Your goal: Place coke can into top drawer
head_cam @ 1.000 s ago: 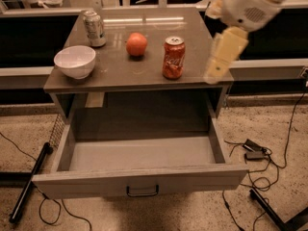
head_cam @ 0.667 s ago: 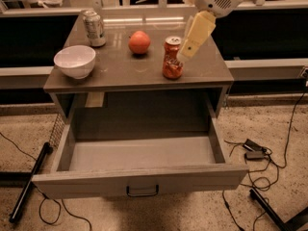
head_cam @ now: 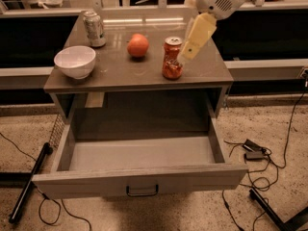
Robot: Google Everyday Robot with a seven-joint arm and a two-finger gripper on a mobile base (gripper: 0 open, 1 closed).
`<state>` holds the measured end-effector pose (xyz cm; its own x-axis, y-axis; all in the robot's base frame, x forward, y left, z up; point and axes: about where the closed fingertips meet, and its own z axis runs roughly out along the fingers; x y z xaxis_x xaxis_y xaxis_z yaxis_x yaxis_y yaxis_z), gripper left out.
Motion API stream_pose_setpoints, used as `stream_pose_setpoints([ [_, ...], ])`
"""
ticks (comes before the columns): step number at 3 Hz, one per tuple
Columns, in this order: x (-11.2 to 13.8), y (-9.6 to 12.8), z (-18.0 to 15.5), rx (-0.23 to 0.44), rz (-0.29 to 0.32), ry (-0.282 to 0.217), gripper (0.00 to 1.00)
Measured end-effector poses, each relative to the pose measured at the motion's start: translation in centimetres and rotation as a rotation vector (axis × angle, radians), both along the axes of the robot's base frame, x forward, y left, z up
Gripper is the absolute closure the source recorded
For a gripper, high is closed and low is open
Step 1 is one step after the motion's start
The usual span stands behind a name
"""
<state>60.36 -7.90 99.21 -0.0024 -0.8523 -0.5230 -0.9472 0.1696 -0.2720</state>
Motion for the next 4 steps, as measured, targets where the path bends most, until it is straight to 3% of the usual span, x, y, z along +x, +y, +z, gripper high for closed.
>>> stream_pose_setpoints([
  [1,1.0,1.9,-2.7,0.04,0.003,0.095,0.0],
  [3,3.1,0.6,-5.5,0.174,-0.129,0.177,0.0],
  [4,3.2,0.8,-7.1,0.221,-0.148,0.219,0.0],
])
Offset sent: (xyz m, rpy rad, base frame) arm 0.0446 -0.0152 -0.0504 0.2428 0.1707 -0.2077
